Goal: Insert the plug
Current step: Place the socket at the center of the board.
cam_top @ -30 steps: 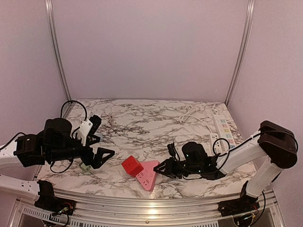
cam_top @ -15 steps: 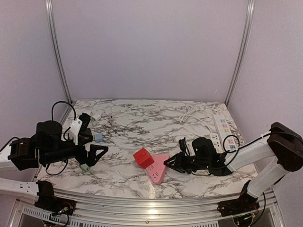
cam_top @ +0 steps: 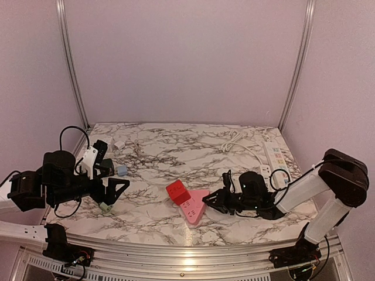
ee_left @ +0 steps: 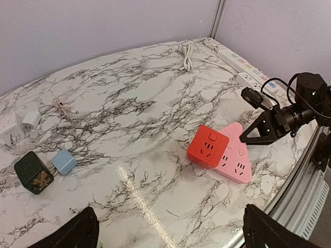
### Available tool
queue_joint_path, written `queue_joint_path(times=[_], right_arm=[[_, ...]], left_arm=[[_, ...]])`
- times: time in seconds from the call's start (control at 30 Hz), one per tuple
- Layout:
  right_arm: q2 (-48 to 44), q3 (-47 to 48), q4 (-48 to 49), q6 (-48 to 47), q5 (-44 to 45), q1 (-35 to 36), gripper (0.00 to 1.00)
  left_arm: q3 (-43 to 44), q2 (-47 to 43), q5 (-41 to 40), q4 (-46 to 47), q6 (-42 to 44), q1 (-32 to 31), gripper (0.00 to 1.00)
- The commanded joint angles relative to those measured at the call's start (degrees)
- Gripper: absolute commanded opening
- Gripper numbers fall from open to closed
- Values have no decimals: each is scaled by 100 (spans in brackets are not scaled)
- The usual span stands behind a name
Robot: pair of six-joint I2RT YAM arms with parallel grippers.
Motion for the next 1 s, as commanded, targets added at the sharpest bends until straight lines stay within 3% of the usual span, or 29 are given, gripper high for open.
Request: queue_joint_path(times=[0.0, 0.13, 0.23, 0.97], right_arm=[[485, 15, 542, 311, -136, -45, 11], [779, -174, 1438, 765, -32, -45, 11], [940, -141, 1586, 913, 120, -46, 11], [873, 822, 241, 766, 803, 101, 13]], left_arm=[[-30, -208, -290, -252, -194, -29, 99], [-174, -518, -333, -320, -406, -29, 99], [-244, -797, -363, -331, -512, -29, 99], [-387, -1182, -312, -290, -685, -38, 99]])
